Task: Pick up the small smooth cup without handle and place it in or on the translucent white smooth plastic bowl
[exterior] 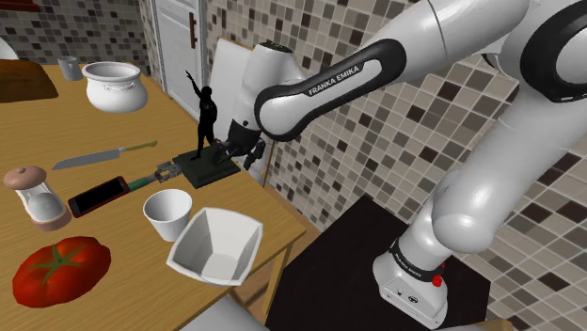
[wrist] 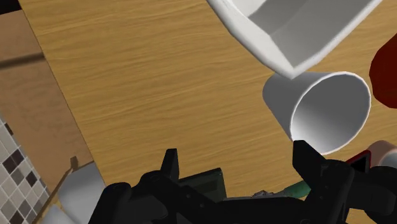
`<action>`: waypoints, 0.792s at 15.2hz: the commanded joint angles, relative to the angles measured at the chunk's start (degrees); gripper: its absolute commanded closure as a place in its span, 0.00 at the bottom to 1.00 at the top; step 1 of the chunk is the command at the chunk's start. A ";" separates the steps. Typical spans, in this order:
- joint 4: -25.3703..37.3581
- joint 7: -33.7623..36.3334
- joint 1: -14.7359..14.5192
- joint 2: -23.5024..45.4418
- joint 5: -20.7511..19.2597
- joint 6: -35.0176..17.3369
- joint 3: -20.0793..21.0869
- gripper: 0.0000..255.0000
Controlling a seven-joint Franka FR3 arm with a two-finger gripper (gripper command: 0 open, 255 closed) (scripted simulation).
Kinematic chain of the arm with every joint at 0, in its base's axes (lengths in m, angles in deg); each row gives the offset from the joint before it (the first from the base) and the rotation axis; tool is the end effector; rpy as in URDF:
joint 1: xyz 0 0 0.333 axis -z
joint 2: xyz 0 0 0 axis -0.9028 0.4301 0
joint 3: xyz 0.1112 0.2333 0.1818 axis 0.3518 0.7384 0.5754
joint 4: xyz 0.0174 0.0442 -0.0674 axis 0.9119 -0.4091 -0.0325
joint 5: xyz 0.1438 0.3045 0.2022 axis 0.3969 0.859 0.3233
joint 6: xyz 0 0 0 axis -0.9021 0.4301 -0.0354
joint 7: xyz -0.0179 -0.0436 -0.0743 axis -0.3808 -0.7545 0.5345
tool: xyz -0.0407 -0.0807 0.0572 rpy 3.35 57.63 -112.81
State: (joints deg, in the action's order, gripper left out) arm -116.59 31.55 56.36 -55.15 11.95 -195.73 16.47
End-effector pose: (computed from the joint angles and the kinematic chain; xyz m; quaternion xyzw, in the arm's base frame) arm 0.4710 0.2377 0.3636 -0.9896 0.0888 -0.0689 0.0892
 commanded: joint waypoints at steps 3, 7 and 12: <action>5.53 4.79 -1.68 9.04 -3.83 -3.52 0.84 0.00; 11.58 9.23 -4.64 17.58 -7.58 -5.98 0.27 0.00; 15.48 11.62 -7.03 23.75 -9.93 -8.24 -0.92 0.00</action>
State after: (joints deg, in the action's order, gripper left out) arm -101.44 42.74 49.75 -32.34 2.44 -203.35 15.79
